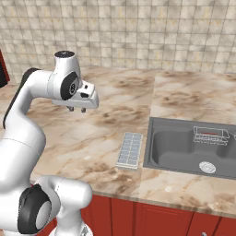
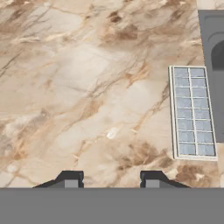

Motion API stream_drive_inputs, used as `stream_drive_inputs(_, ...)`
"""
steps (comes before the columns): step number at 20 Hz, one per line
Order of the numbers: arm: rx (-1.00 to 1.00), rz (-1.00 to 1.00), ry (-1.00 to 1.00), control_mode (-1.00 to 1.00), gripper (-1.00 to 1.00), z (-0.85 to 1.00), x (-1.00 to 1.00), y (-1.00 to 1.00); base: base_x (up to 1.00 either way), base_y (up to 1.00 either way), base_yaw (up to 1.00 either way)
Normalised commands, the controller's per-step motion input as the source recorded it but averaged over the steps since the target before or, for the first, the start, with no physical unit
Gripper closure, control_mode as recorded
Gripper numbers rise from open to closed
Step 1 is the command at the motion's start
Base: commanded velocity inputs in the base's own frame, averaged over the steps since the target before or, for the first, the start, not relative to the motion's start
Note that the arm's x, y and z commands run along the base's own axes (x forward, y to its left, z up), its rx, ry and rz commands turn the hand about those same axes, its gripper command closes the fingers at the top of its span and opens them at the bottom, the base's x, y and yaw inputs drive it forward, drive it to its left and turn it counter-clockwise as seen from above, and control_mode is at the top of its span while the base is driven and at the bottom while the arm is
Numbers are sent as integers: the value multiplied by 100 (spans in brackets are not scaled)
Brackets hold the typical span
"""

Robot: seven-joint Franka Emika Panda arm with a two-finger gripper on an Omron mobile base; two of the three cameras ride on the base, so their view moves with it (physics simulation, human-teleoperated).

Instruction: The ice cube tray has been filled with water. Take the tray and place it in the freezer to make ice. Close the freezer door after placing the tray.

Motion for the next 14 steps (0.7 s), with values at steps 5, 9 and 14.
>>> stream_drive_inputs(5,0,0,0,-100,-100,0,-4,0,0,0,0)
stream_drive_inputs(9,0,0,0,-100,-100,0,0,-4,0,0,0)
stream_drive_inputs(14,0,0,1,-100,-100,-1,0,-44,0,0,0)
